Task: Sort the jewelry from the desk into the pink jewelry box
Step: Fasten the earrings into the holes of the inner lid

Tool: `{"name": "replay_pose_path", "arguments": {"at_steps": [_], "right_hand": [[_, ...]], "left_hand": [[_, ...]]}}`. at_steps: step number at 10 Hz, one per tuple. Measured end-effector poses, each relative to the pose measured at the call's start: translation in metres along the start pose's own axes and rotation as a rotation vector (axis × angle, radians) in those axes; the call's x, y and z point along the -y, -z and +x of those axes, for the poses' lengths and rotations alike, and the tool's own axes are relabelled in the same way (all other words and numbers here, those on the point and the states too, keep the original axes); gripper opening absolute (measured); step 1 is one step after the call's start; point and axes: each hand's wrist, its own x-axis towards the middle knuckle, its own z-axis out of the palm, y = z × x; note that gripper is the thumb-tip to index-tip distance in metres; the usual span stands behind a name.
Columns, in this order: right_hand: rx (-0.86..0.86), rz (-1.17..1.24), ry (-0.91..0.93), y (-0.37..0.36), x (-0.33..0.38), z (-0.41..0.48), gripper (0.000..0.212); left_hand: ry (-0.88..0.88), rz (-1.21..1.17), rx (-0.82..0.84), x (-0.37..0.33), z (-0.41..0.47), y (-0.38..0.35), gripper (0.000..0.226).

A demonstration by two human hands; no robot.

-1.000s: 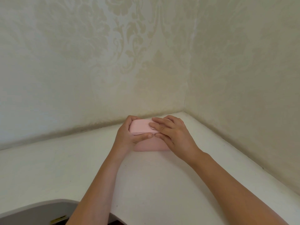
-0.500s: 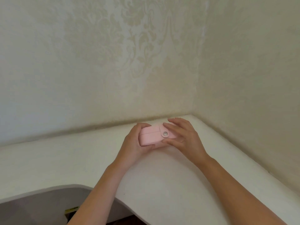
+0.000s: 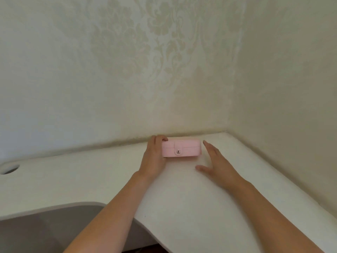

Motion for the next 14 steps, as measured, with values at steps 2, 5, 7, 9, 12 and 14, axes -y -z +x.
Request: {"name": "replay_pose_path", "arguments": {"at_steps": [2,5,7,9,12,14], "right_hand": [[0.161,-0.237,-0.114,-0.003,-0.013,0.006,0.068],[0.172,-0.282,-0.109,-0.006,-0.015,0.011,0.063],[0.169,-0.281,-0.114,-0.007,-0.015,0.010,0.063],[0.169,-0.285,-0.114,-0.006,-0.014,0.010,0.063],[0.133,-0.281,-0.112,-0.007,-0.013,0.005,0.060],[0.059,-0.262,-0.115,-0.006,-0.009,0.003,0.053]], "left_hand": [[0.054,0.010,-0.039,0.021,0.023,-0.012,0.062],[0.052,-0.006,0.129,0.036,0.030,-0.025,0.077],[0.068,-0.027,0.161,0.036,0.031,-0.028,0.068],[0.063,0.083,0.125,0.036,0.029,-0.030,0.067],[0.182,0.103,0.265,0.028,0.036,-0.026,0.067],[0.217,0.197,0.421,0.022,0.048,-0.011,0.068]]}}
